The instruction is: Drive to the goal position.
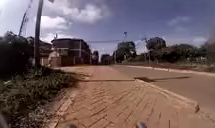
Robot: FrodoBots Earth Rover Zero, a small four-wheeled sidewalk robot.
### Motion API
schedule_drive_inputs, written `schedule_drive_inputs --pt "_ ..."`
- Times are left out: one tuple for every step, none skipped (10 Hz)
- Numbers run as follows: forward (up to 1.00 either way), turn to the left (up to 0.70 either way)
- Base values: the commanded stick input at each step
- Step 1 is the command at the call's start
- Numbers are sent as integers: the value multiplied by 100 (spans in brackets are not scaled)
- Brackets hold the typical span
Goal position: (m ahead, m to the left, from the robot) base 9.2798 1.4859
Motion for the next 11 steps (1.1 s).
schedule_drive_inputs --pt "100 0" --pt "100 0" --pt "100 0" --pt "100 0" --pt "100 0" --pt "100 0" --pt "100 0" --pt "100 0" --pt "100 0" --pt "100 0" --pt "100 0"
